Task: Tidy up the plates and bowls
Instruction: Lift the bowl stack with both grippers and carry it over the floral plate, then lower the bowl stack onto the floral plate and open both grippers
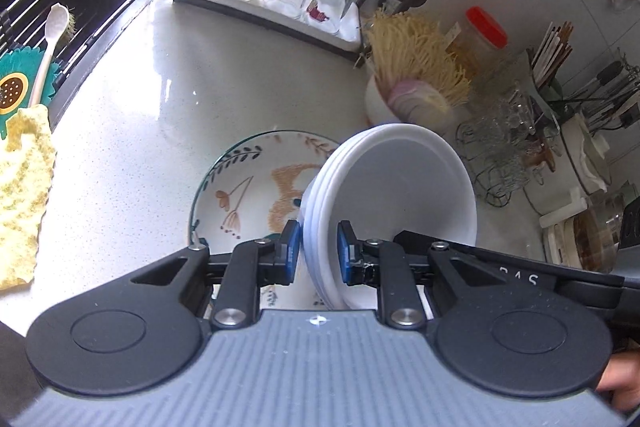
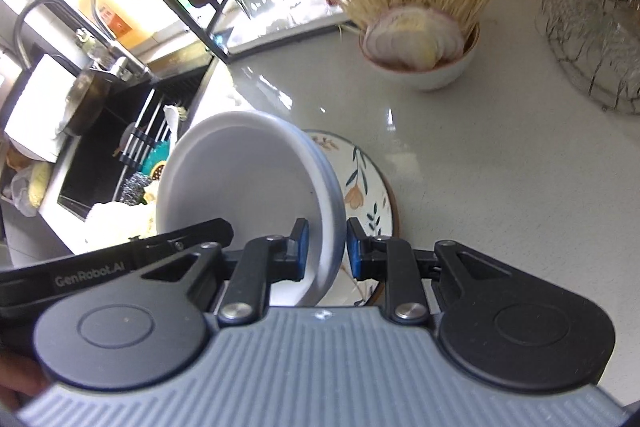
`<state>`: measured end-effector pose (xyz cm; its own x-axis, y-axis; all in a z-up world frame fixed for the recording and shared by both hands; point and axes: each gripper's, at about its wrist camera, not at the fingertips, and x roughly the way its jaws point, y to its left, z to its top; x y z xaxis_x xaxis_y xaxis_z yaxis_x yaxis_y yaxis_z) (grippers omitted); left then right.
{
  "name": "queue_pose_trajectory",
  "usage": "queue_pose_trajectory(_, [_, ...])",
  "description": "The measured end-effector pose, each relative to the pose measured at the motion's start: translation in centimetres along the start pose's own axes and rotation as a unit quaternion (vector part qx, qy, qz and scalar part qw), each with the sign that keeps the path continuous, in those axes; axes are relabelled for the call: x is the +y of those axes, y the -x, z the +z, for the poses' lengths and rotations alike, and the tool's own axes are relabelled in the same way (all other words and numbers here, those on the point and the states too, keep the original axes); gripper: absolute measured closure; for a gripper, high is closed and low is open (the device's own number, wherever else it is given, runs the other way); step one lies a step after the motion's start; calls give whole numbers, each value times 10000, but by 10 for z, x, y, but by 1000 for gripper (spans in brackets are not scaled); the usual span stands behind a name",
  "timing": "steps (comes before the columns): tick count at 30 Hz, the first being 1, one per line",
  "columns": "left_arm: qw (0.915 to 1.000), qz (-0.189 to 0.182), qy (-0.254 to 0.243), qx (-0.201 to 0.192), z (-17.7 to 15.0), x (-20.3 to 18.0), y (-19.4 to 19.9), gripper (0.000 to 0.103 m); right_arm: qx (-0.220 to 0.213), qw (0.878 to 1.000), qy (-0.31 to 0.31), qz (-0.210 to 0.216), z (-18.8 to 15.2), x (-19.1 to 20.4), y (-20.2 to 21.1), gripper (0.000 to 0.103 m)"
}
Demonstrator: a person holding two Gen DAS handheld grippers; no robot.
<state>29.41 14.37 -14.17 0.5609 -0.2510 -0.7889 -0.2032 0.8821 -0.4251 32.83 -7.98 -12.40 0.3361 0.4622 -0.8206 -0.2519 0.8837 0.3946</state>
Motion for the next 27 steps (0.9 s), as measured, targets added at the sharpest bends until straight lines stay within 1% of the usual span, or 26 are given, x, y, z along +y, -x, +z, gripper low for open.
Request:
queue_pose_trajectory(4, [10000,-40,49,68,-2,11,-10,80,131,9998,50,-173,-4,6,-11,80])
queue_pose_trajectory(7, [9998,-106,106,148,-3,17,-18,80,115,9995,137,-261,-4,7,-16,80])
queue_pose_trajectory(12, [9995,-140,122,254,-5,20,-29,80,157,9991,99,-384,0,6,-27,80])
queue_pose_trajectory(18, [9992,-164,197,317,-6,26,-38,79,180,9992,-10,-365,1,4,-34,78])
queue_pose_trajectory(21, [9995,-78,8,310,-3,21,-38,77,152,9993,-107,-329,0,1,-35,78])
queue_pose_trajectory(23, [9995,-106,-33,311,-1,19,-37,70,145,9992,-150,-327,-1,0,-34,78])
queue_pose_trajectory(24, [9994,-122,-66,313,-1,17,-37,63,139,9992,-169,-340,0,0,-33,77])
queue_pose_trajectory(25, [9994,-104,-112,307,0,16,-36,57,110,9991,-195,-349,0,-1,-32,73])
queue_pose_trajectory(26, [9994,-101,-169,285,0,14,-35,56,51,9991,-240,-348,0,-2,-28,71])
queue_pose_trajectory(27, [9994,-103,-200,262,0,12,-34,56,-45,9989,-312,-335,0,-4,-24,62])
